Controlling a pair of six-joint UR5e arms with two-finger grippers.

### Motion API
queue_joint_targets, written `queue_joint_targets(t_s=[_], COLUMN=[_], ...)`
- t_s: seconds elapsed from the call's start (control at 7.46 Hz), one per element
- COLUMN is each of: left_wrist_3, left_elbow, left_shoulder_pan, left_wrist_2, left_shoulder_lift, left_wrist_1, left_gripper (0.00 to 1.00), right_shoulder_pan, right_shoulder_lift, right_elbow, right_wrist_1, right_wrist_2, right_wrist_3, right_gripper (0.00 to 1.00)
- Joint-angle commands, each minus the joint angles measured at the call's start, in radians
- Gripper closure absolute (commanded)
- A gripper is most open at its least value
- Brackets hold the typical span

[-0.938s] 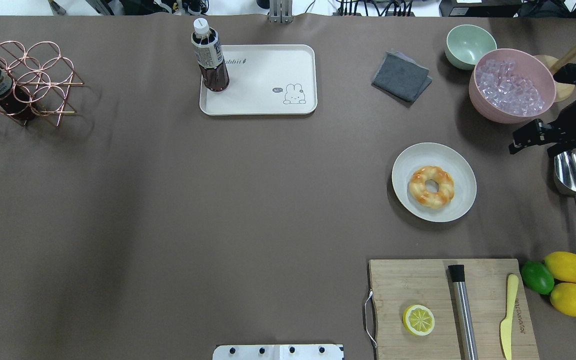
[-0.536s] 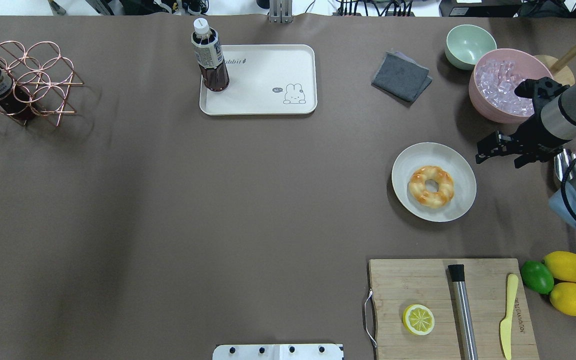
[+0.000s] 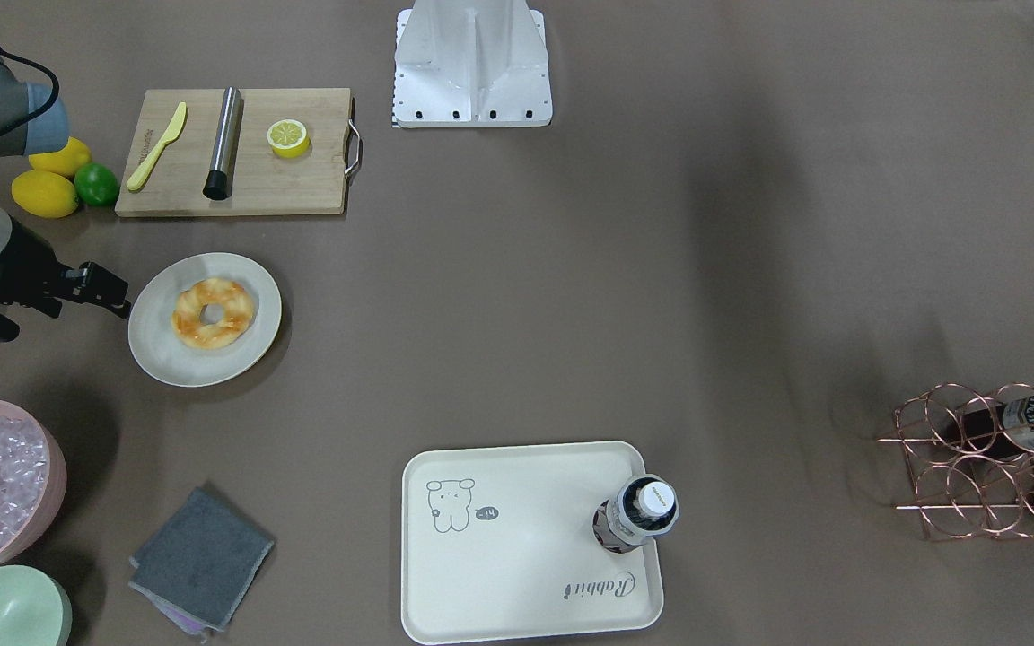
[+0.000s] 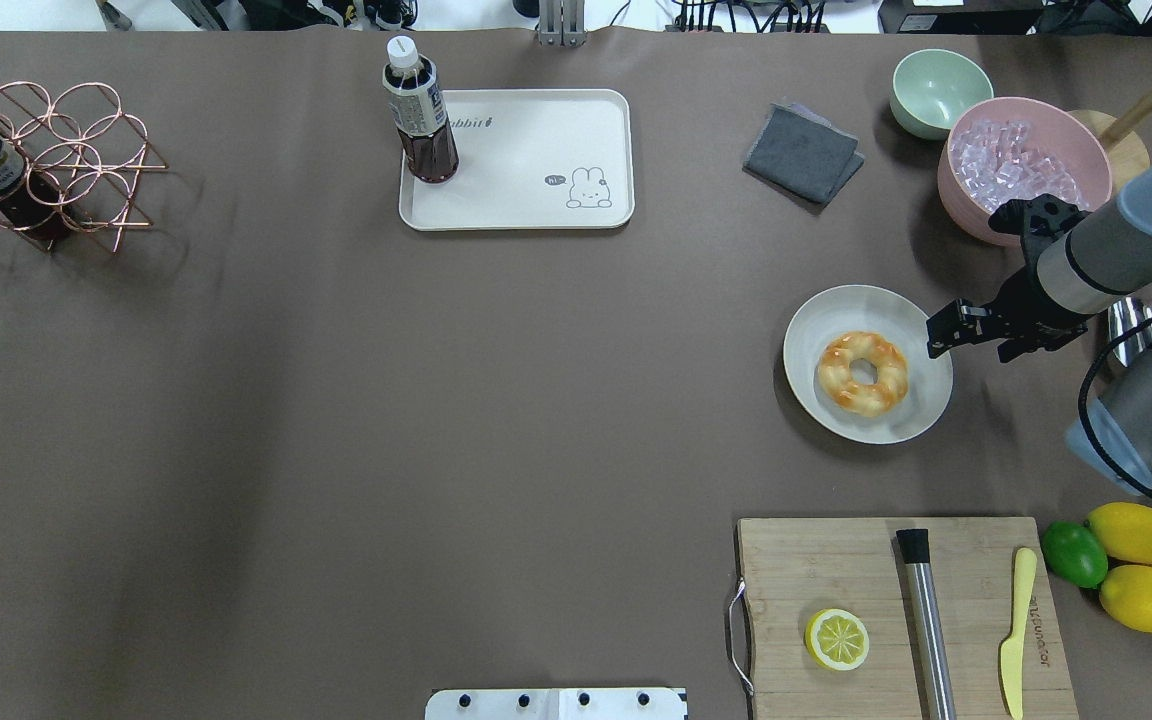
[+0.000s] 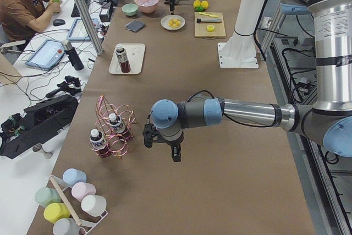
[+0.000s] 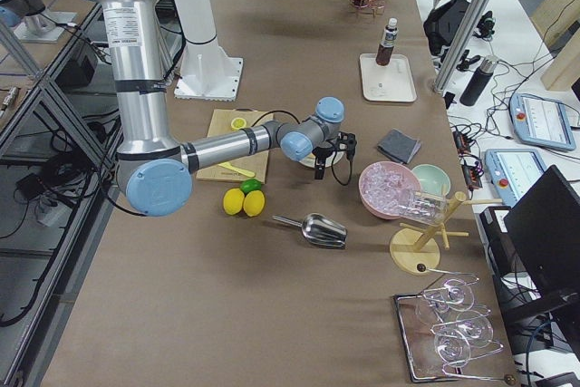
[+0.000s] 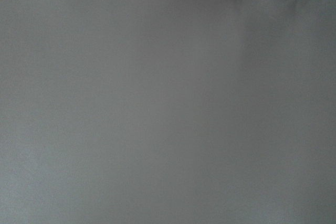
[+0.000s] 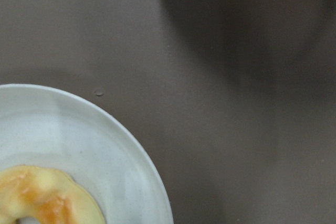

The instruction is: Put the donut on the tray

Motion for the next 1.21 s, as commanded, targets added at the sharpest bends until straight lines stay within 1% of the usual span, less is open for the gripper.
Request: queue_joint_targets(t_s=[0.0, 0.13, 0.27, 0.4, 0.67, 0.8, 0.94, 1.07], left_wrist_3=[0.000, 0.000, 0.000, 0.000, 0.000, 0.002, 0.002, 0.002], left_elbow=[0.005, 0.005, 0.005, 0.005, 0.006, 0.006, 0.008, 0.006], left_shoulder_pan=[0.000, 0.000, 0.000, 0.000, 0.000, 0.000, 0.000, 0.000], left_wrist_2=[-0.001, -0.001, 0.000, 0.000, 0.000, 0.000, 0.000, 0.000], left_shoulder_lift=[0.000, 0.000, 0.000, 0.002, 0.000, 0.000, 0.000, 0.000], left_wrist_1=[0.000, 0.000, 0.000, 0.000, 0.000, 0.000, 0.000, 0.000], left_gripper=[0.02, 0.02, 0.02, 0.02, 0.02, 0.02, 0.02, 0.02], right_shoulder_pan=[-0.025, -0.031, -0.032, -0.032, -0.035, -0.035, -0.035, -0.034], right_shoulder_lift=[0.017, 0.033, 0.045, 0.042, 0.043, 0.045, 0.051, 0.089], right_elbow=[-0.025, -0.035, -0.058, -0.072, -0.069, -0.069, -0.062, -0.068], right_wrist_1=[0.009, 0.009, 0.015, 0.044, 0.046, 0.049, 0.060, 0.052], right_wrist_2=[-0.009, -0.018, -0.024, -0.023, -0.023, -0.021, -0.015, -0.014], right_wrist_3=[0.013, 0.022, 0.032, 0.030, 0.032, 0.029, 0.035, 0.045], right_gripper=[0.14, 0.14, 0.22, 0.49, 0.96, 1.00, 1.00, 1.00])
